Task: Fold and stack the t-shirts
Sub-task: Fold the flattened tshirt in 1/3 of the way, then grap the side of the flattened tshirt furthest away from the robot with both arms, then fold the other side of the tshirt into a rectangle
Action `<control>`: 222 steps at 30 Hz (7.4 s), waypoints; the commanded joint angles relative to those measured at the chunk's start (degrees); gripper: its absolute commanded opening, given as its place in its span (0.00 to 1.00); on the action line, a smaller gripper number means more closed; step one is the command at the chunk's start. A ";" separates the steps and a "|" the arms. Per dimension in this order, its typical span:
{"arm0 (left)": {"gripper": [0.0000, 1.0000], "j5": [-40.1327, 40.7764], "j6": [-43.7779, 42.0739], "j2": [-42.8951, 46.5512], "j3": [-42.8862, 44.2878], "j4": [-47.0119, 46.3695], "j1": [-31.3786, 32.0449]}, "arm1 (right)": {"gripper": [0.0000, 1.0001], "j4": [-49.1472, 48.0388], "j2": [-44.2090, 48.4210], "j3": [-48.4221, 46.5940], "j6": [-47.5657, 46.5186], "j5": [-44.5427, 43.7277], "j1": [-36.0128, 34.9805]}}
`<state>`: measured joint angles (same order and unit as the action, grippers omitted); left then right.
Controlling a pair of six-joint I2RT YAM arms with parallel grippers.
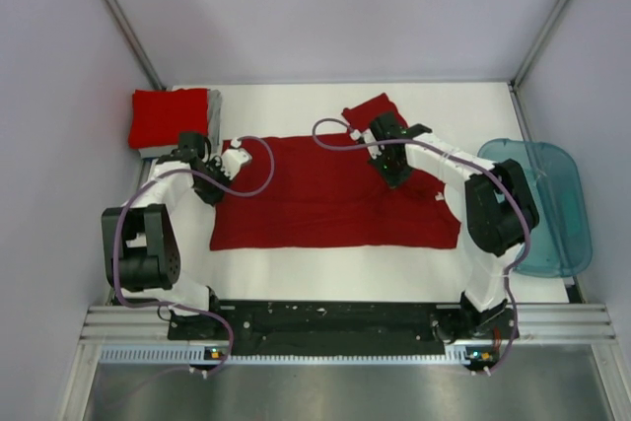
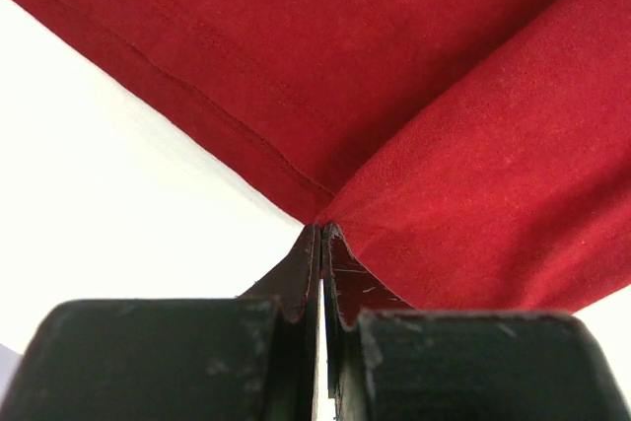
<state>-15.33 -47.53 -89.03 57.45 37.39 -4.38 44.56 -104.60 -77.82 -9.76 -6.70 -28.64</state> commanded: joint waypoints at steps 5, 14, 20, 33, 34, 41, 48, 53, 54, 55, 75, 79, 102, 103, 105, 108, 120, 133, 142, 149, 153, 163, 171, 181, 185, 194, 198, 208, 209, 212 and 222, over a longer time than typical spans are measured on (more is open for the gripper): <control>0.00 -0.14 1.74 -0.35 -1.46 -3.20 -0.36 | 0.02 -6.49 -5.79 -6.02 -6.67 -3.93 -3.78; 0.00 -0.31 1.74 -0.70 -2.17 -3.46 -0.36 | 0.03 -9.92 -9.57 -7.34 -9.31 -4.11 -5.02; 0.00 -0.22 1.74 -0.70 -2.34 -3.55 -0.36 | 0.05 -11.07 -11.59 -8.57 -8.09 -2.53 -5.02; 0.00 -0.14 2.61 -0.26 -2.25 -3.90 -0.36 | 0.45 -15.90 -11.25 -11.30 9.40 4.22 -5.02; 0.00 0.12 2.62 -0.09 -2.17 -4.07 -0.36 | 0.45 -16.34 -11.07 -11.47 9.32 6.15 -5.02; 0.00 2.59 6.30 -1.05 -0.15 -5.48 -0.54 | 0.46 -16.52 -5.90 -9.65 15.46 8.56 -4.93; 0.26 4.34 8.33 -0.88 -1.46 -7.15 -0.63 | 0.70 -16.26 15.53 12.83 28.03 -5.42 -1.60; 0.53 12.07 12.63 4.46 -3.48 -15.65 -0.89 | 0.99 -14.59 30.04 24.98 37.95 -9.47 -0.10; 0.55 11.65 12.98 6.66 -3.66 -16.20 -0.89 | 0.99 -14.24 32.15 26.74 40.50 -9.91 -0.10; 0.56 9.81 12.90 8.59 -3.75 -15.77 -0.89 | 0.99 -13.80 34.35 28.32 42.87 -10.26 0.08; 0.65 -2.86 -15.57 24.88 -24.75 2.44 1.39 | 0.74 -0.26 36.66 42.13 76.64 -17.56 13.26; 0.66 -1.28 -14.18 23.30 -27.91 -3.27 1.48 | 0.71 -1.22 34.73 43.19 76.56 -18.26 14.58; 0.00 6.18 -11.45 29.01 -26.34 12.34 1.48 | 0.00 11.94 51.49 41.35 66.70 -4.03 13.88; 0.00 7.06 -11.36 29.00 -25.64 14.97 1.57 | 0.00 13.79 52.82 41.00 67.58 -4.11 13.62; 0.00 8.21 -10.92 29.09 -24.32 20.07 1.57 | 0.00 17.74 54.93 40.82 68.73 -4.99 13.35; 0.00 7.60 -11.01 29.36 -23.26 25.44 1.57 | 0.00 20.30 56.34 40.73 69.87 -2.88 12.83; 0.72 4.09 -11.89 27.51 -14.49 33.89 1.48 | 0.82 28.48 60.74 36.44 73.23 -3.75 9.13; 0.63 0.31 13.76 2.59 17.41 11.56 -6.16 | 0.97 -4.54 31.95 6.04 31.77 -1.48 4.65; 0.65 -2.59 18.62 -15.10 30.16 8.32 -7.39 | 0.91 -2.55 -7.77 -28.74 15.92 1.96 5.70; 0.72 -3.73 11.77 -23.80 36.15 10.24 -7.40 | 0.87 1.32 -30.73 -52.06 15.21 -0.50 8.51; 0.74 -4.79 8.07 -28.29 38.87 12.61 -7.40 | 0.82 1.32 -38.21 -55.68 16.61 -0.51 9.39; 0.75 -9.80 -0.80 -33.57 45.02 17.62 -7.31 | 0.32 1.24 -42.62 -53.49 19.17 10.65 9.66; 0.74 -10.59 -11.95 -38.05 50.48 28.69 -6.43 | 0.00 1.15 -36.22 -50.42 17.32 9.78 10.01; 0.58 -5.06 -14.44 -39.99 48.72 28.10 -3.62 | 0.00 0.80 -29.18 -46.28 16.00 12.06 10.01; 0.47 -4.44 -14.26 -40.08 48.20 27.74 -3.53 | 0.00 0.71 -26.19 -44.09 15.74 13.46 10.01; 0.00 -3.30 -14.97 -37.01 44.86 29.50 -3.53 | 0.00 0.09 -14.69 -33.47 14.86 15.66 9.92; 0.00 -4.88 -12.59 -29.21 40.56 25.65 -3.62 | 0.00 -1.13 -4.50 -22.85 15.21 15.66 9.75; 0.00 -4.36 -14.25 -2.83 16.48 15.70 -3.44 | 0.00 -4.30 21.96 7.93 19.69 16.10 9.57; 0.00 -4.09 -14.78 -1.25 14.38 15.26 -3.44 | 0.00 -4.30 24.07 10.12 20.13 16.02 9.57; 0.00 -4.18 -16.27 3.15 9.28 16.05 -3.44 | 0.00 -4.21 29.43 16.02 21.88 14.18 9.57; 0.00 -4.18 -18.83 5.80 -2.16 16.31 -3.35 | 0.00 -4.74 32.53 28.69 28.21 13.21 9.66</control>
<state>-18.79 -64.58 -84.49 56.75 53.95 -7.70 41.47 -72.18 -51.40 14.52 8.23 -18.63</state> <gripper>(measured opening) 0.008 0.007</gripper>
